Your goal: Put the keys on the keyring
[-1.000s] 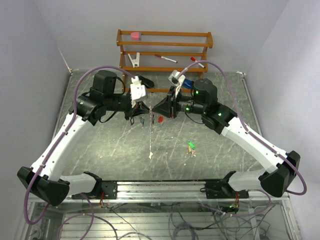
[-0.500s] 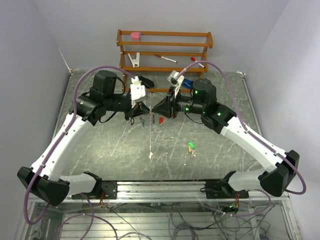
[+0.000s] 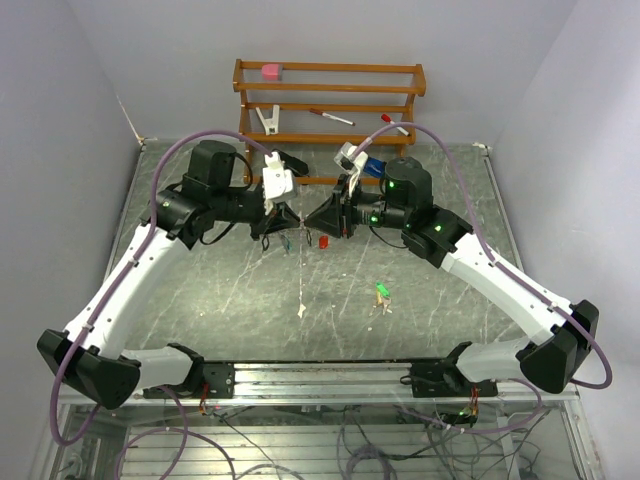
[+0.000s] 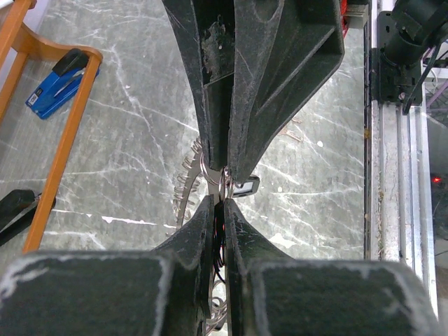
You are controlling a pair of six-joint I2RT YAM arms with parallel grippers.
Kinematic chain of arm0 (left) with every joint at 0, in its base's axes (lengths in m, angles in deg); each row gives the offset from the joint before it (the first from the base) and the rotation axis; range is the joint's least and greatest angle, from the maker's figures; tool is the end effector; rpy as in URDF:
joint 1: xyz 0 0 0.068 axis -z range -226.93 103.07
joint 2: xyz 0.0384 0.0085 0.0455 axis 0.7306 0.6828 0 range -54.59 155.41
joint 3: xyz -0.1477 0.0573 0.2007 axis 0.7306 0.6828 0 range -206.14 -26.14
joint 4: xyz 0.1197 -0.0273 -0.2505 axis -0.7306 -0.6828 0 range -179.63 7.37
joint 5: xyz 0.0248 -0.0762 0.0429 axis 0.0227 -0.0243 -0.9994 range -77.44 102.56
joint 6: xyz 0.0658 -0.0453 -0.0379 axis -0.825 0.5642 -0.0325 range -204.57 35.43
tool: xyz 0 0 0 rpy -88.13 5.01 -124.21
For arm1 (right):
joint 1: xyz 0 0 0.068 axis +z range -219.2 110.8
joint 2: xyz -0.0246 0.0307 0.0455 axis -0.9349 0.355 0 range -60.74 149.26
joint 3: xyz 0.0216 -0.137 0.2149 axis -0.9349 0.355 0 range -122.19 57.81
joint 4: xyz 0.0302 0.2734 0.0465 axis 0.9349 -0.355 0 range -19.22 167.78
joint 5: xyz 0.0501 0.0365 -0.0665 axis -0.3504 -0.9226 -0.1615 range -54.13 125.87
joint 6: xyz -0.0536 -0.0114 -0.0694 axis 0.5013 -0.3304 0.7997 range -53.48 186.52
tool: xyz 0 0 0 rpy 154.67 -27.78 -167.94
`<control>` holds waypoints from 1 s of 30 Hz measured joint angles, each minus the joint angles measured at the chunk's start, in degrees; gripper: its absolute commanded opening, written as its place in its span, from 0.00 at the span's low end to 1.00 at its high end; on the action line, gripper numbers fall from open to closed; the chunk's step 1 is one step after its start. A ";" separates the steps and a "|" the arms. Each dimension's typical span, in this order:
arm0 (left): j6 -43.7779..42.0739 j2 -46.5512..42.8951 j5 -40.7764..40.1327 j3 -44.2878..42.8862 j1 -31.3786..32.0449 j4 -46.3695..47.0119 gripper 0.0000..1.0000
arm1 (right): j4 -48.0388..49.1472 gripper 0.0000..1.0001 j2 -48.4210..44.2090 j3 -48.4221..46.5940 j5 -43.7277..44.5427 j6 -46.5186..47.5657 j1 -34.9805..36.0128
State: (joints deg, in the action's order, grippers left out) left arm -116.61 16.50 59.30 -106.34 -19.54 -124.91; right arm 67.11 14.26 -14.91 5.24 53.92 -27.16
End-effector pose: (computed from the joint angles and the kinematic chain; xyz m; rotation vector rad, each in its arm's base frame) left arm 0.2383 -0.1880 0.3775 1.3946 1.5020 -0.8178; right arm 0.2405 0.2709 0.3692 -0.8719 1.7096 1.1415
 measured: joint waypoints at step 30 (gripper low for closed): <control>1.95 3.65 -3.21 -1.55 0.15 -0.81 0.07 | -4.68 0.00 2.84 -2.78 7.65 3.67 1.53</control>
State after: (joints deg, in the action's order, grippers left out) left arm -114.66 20.15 56.09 -107.89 -19.38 -125.72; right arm 62.43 17.11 -17.69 12.89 57.59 -25.63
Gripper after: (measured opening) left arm 0.138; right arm 0.013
